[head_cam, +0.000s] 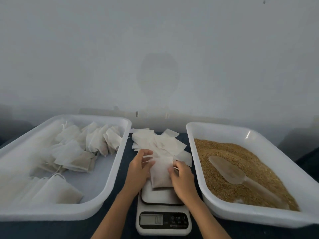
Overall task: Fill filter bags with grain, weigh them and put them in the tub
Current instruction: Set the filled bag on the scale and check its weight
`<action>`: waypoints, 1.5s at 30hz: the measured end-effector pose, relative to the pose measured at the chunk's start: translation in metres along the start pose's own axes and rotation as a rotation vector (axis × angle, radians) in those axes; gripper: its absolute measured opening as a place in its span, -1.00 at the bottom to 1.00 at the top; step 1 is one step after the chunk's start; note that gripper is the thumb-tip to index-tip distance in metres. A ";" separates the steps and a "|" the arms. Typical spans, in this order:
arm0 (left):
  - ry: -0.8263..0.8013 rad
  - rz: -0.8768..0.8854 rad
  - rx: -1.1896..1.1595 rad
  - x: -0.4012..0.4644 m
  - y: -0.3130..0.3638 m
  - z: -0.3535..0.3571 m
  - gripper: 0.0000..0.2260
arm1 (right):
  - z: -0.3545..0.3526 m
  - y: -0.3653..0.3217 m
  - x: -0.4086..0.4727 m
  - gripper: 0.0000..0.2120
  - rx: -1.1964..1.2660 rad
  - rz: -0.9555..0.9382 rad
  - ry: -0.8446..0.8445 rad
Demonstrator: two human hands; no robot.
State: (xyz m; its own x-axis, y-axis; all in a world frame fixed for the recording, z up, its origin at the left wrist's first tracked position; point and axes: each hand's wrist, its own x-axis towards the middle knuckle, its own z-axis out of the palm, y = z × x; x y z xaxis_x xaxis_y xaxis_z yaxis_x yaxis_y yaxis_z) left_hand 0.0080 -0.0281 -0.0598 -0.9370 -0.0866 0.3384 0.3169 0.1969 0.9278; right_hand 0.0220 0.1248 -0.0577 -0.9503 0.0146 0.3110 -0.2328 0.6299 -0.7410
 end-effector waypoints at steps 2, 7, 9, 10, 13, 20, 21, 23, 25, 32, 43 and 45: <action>0.026 -0.010 -0.019 0.002 -0.003 -0.005 -0.81 | -0.002 0.005 0.001 -0.82 0.109 0.035 -0.014; 0.137 -0.021 -0.042 0.006 -0.015 -0.017 -0.88 | -0.007 0.016 -0.001 -0.68 0.369 0.101 -0.011; 0.186 -0.031 -0.031 0.006 -0.020 -0.020 -0.89 | -0.007 0.019 -0.005 -0.67 0.422 0.117 -0.026; 0.200 -0.031 -0.023 0.007 -0.022 -0.022 -0.89 | -0.007 0.020 -0.006 -0.67 0.437 0.122 -0.033; 0.208 -0.024 -0.014 0.006 -0.025 -0.023 -0.87 | -0.007 0.021 -0.006 -0.68 0.485 0.118 -0.024; 0.170 -0.059 -0.005 0.004 -0.021 -0.020 -0.82 | -0.005 0.022 -0.008 -0.70 0.541 0.094 -0.052; 0.158 -0.063 -0.006 0.004 -0.020 -0.019 -0.82 | -0.005 0.022 -0.008 -0.71 0.537 0.087 -0.053; 0.124 -0.073 0.008 0.003 -0.017 -0.018 -0.84 | -0.004 0.022 -0.007 -0.73 0.523 0.064 -0.058; 0.062 -0.110 0.049 0.002 -0.015 -0.016 -0.90 | -0.004 0.022 -0.006 -0.74 0.503 0.037 -0.068; -0.133 -0.224 0.241 0.000 0.002 -0.003 -0.63 | -0.002 0.023 -0.003 -0.72 0.416 -0.042 -0.107; 0.011 -0.042 0.455 -0.010 0.065 -0.012 -0.92 | -0.017 -0.038 0.001 -0.72 0.563 -0.182 -0.136; 0.067 -0.026 0.525 -0.009 0.082 -0.027 -0.89 | -0.017 -0.063 0.007 -0.72 0.582 -0.230 -0.171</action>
State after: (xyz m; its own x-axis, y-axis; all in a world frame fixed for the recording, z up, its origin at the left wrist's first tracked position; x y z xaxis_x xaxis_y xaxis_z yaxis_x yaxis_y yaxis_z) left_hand 0.0459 -0.0373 0.0174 -0.9266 -0.1570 0.3416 0.1612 0.6548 0.7384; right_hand 0.0337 0.0980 0.0015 -0.8709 -0.2247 0.4370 -0.4631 0.0779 -0.8829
